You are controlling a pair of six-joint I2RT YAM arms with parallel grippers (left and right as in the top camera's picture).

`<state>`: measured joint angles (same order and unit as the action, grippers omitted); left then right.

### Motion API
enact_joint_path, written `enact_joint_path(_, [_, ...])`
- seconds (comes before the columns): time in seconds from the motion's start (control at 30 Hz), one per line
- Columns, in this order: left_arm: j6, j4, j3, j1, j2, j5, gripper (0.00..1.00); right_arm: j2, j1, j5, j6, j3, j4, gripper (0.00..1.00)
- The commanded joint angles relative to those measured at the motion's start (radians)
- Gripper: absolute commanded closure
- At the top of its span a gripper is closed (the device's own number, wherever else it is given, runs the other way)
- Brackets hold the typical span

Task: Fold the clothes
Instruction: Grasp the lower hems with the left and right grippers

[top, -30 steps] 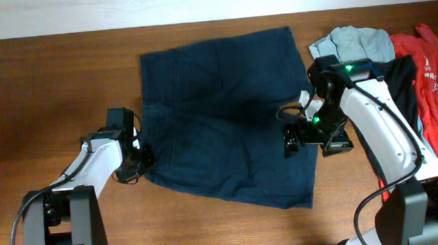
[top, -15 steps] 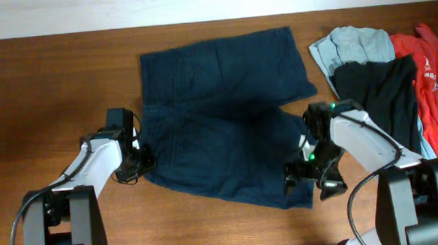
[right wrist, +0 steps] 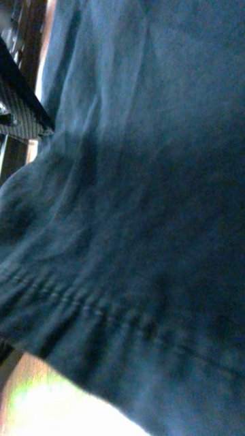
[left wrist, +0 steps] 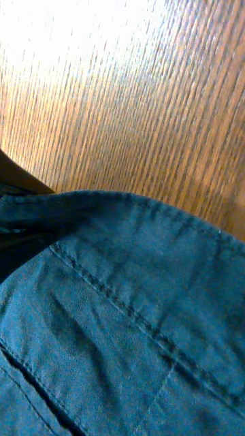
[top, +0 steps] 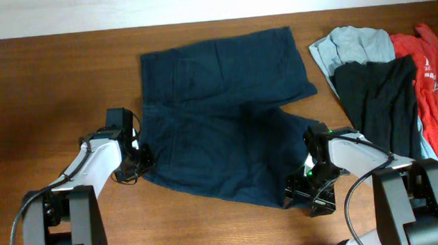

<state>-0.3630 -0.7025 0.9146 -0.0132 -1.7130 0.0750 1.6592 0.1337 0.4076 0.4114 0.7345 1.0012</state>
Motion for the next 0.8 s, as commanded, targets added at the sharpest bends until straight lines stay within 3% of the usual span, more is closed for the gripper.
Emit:
enact_joint_path(0.0, [-0.003, -0.005, -0.035, 0.013, -0.042, -0.074, 0.83, 0.002, 0.005, 0.000, 0.002, -0.012, -0.078, 0.45])
enact_joint_path(0.03, [-0.002, -0.005, -0.035, 0.013, -0.042, -0.074, 0.83, 0.002, 0.005, -0.001, 0.002, -0.012, -0.083, 0.61])
enact_joint_path(0.2, [-0.002, -0.005, -0.035, 0.013, -0.042, -0.078, 0.83, 0.002, 0.003, -0.129, 0.016, -0.012, -0.081, 0.70])
enact_joint_path(0.23, [-0.002, -0.005, -0.035, 0.013, -0.042, -0.082, 0.83, 0.002, 0.003, -0.146, 0.017, -0.011, -0.082, 0.62])
enact_joint_path(0.27, [-0.002, -0.005, -0.035, 0.013, -0.042, -0.082, 0.83, 0.002, 0.003, -0.156, 0.017, -0.011, -0.082, 0.46])
enact_joint_path(0.3, [-0.002, -0.005, -0.035, 0.013, -0.042, -0.082, 0.83, 0.002, 0.002, -0.159, 0.017, -0.011, -0.082, 0.39])
enact_joint_path(0.47, [-0.002, -0.005, -0.035, 0.013, -0.042, -0.082, 0.82, 0.001, -0.018, -0.214, 0.039, -0.009, -0.075, 0.26])
enact_joint_path(0.67, [-0.002, -0.005, -0.035, 0.013, -0.042, -0.082, 0.82, -0.004, -0.144, -0.209, 0.040, -0.009, -0.074, 0.25])
enact_joint_path(0.77, [-0.002, -0.004, -0.035, 0.013, -0.042, -0.082, 0.82, -0.004, -0.195, -0.177, 0.039, -0.009, -0.074, 0.36])
